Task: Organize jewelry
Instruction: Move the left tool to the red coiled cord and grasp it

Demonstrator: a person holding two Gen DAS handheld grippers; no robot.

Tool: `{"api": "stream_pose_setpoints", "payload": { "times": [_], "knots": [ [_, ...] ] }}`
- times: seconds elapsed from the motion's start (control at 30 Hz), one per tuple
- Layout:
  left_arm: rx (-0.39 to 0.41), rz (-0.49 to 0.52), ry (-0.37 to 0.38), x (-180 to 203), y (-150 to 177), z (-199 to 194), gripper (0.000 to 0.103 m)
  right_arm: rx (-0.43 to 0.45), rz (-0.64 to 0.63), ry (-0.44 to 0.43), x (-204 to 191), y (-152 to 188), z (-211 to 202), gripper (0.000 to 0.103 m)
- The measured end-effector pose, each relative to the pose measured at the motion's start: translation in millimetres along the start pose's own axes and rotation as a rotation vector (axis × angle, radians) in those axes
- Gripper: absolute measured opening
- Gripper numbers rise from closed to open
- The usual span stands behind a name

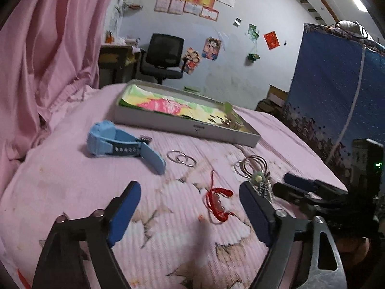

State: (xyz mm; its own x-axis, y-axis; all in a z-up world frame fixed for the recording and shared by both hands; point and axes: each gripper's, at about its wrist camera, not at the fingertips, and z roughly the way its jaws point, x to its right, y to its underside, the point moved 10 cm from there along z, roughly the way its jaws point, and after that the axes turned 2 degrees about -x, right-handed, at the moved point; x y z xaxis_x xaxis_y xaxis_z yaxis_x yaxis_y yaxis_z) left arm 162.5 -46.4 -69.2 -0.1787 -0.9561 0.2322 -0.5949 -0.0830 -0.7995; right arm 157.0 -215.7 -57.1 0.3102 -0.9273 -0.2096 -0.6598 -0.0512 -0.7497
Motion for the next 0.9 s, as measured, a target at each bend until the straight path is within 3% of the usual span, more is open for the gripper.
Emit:
{"api": "stream_pose_setpoints", "payload": {
  "times": [0.13,0.3,0.5,0.67,0.9],
  "knots": [
    [-0.062,0.018,0.036,7.4,9.4,11.0,0.061,-0.05,0.044,0.003,5.3,7.9,9.0,0.049],
    [-0.105,0.048,0.041,14.7,14.9,23.6,0.051,-0.109,0.083,0.007,11.0,17.2,20.3,0.049],
    [-0.134,0.077,0.019,18.7,18.6,31.9,0.034,-0.135,0.105,0.006,13.2,21.3,28.8,0.04],
    [-0.15,0.08,0.026,21.4,22.3,32.5,0.015,-0.142,0.129,0.0,15.5,22.7,31.0,0.025],
    [-0.156,0.094,0.02,25.5,24.9,32.2,0.009,-0.144,0.144,-0.015,12.6,25.6,29.9,0.009]
  ]
}}
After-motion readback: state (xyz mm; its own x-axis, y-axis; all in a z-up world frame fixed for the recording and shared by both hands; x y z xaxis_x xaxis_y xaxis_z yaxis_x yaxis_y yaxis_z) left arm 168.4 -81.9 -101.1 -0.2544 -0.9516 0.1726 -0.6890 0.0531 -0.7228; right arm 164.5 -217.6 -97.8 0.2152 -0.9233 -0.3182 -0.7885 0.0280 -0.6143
